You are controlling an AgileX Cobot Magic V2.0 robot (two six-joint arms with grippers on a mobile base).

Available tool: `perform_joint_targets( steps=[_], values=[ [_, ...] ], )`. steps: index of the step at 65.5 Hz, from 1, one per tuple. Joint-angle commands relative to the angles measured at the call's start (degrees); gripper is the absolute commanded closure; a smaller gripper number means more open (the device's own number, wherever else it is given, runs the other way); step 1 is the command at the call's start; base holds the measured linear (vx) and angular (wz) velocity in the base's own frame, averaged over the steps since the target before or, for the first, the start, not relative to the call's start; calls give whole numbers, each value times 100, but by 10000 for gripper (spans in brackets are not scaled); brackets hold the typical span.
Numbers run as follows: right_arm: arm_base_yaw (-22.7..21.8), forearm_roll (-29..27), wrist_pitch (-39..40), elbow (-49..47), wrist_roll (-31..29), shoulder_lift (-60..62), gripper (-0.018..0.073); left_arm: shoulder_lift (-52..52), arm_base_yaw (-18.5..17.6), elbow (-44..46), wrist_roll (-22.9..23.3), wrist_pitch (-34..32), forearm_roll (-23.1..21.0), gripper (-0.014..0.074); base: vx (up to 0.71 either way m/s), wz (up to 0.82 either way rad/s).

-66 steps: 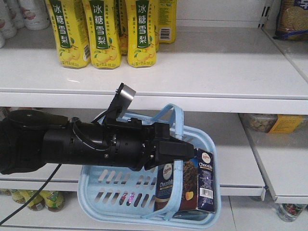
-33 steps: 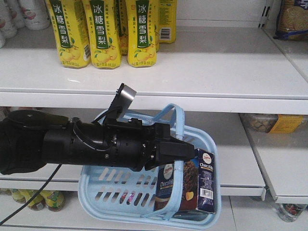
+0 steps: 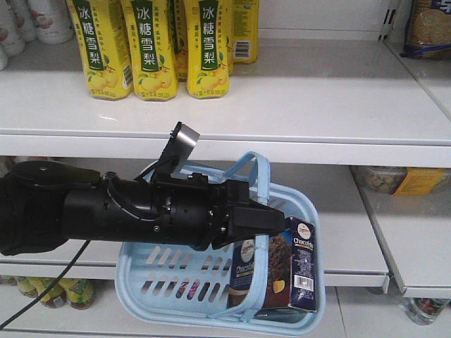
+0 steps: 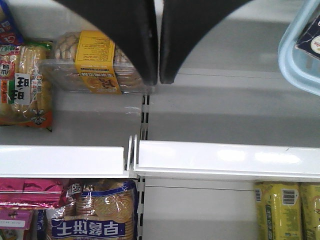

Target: Left arm holds basket, right arm returns cookies

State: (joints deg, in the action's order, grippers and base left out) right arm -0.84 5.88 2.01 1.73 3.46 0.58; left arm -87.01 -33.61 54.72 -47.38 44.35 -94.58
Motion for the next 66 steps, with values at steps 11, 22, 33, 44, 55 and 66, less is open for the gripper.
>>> perform_joint_targets(
  steps=[11, 22, 33, 44, 55, 66],
  values=[
    [-30, 30, 487, -3, -25, 69, 563, 242, 23, 197, -137, 11, -733, 603, 0, 0],
    [-30, -396, 776, -8, 332, 69, 563, 242, 23, 197, -137, 11, -733, 603, 0, 0],
    [-25, -420, 1038, -326, 711, 64, 563, 242, 23, 197, -137, 11, -733, 603, 0, 0],
    [-25, -414, 197, -1242, 965, -337, 563, 242, 23, 197, -137, 11, -733, 603, 0, 0],
    [-25, -420, -629, -2188, 959, -1338, 563, 242, 23, 197, -137, 11, -733, 603, 0, 0],
    [-25, -384, -584, -2320, 959, -2070, 563, 242, 23, 197, -137, 11, -733, 603, 0, 0]
  ],
)
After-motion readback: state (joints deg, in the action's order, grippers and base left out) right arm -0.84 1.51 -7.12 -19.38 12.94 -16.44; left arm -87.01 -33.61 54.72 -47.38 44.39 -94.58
